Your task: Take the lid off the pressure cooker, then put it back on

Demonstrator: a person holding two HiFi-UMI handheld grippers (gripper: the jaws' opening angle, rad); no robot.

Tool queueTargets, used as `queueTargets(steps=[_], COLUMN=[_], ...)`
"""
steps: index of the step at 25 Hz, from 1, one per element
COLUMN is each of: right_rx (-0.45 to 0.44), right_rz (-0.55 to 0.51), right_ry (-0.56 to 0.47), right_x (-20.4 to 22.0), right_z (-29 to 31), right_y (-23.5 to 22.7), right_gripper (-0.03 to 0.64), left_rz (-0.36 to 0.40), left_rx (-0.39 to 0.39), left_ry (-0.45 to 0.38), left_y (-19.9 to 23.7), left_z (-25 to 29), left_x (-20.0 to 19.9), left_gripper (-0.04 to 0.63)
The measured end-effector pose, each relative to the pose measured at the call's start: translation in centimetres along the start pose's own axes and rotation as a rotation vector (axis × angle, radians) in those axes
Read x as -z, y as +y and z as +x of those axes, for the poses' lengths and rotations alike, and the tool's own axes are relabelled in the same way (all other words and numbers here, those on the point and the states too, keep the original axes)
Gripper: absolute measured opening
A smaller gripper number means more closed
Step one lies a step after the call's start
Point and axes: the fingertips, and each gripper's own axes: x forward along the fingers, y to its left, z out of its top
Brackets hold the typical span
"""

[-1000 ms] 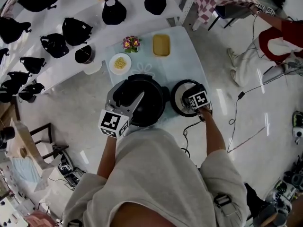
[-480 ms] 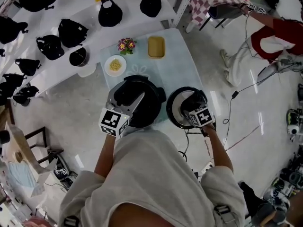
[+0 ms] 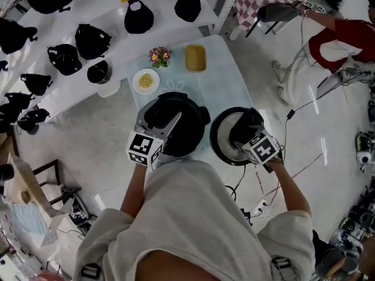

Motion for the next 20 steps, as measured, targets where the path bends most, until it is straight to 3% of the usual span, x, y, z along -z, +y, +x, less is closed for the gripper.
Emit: queueTargets(steps=[8,20], right_rx=[-0.058,-0.145], right_rz=[-0.153,-0.46], right_ry=[0.024,0.059], right_x=[-4.6,-13.4], right_z=[-3.2,0.5], right_y=[2.7,8.5], right_gripper=[0.272,0.273], left_rz=[-0.017,-0.054], left_rx=[-0.033,-0.177], left_ry=[-0.005,-0.025], left_y=[1.5,5.0], left_z=[-1.7,-7.1], left_x=[0.6,1.3], left_gripper=[0.296,0.296])
